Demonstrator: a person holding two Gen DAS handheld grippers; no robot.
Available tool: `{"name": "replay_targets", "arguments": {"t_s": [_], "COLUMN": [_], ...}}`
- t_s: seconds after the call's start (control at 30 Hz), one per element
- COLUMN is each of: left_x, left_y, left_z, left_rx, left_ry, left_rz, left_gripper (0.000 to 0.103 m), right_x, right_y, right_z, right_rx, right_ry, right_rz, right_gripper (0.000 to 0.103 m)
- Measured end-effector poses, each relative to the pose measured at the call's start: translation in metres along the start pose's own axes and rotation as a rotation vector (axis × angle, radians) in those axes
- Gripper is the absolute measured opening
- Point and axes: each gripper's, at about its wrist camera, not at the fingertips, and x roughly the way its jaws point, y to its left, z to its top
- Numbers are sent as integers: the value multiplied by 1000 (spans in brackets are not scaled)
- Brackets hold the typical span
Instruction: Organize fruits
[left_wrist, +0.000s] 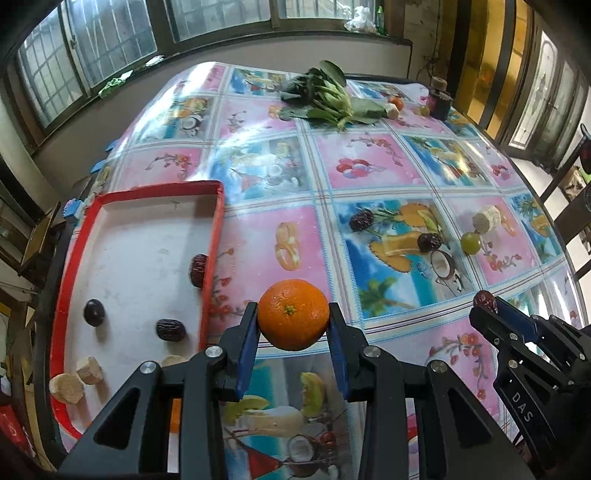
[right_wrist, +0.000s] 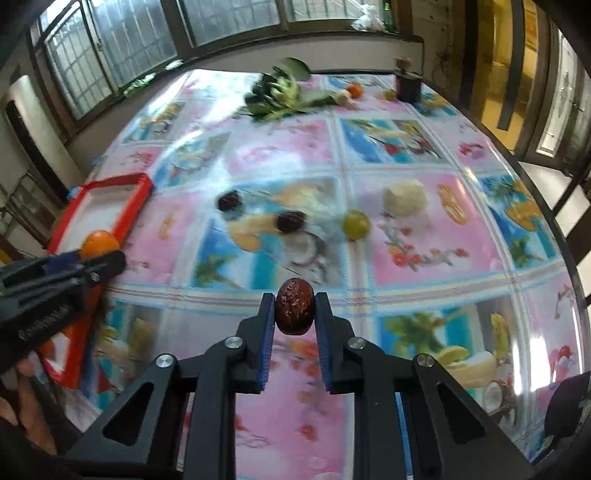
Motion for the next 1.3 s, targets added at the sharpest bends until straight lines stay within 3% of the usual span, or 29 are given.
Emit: {"name": "replay_targets", "arguments": {"t_s": [0.4,0.67,0.97,1.3], "left_x": [-26,-33,-23,9], "left_y": [71,127,171,194], "left_z": [-4,-12,-19,6], "left_rx": [-119,-200,-262,-266], "left_ry": [-50,-60,-42,-10], "left_rz": [93,173,220,209], "left_gripper": [35,35,35,35], "right_x": [-6,8,37,71], "right_y": [95,169,221,231], "right_z": [30,50,63,88], "right_rx": [-163,-260,-310,-307], "right_ry": [-40,-21,22,62], "right_rz": [149,254,286,254], "right_gripper": [23,23,23,23]}}
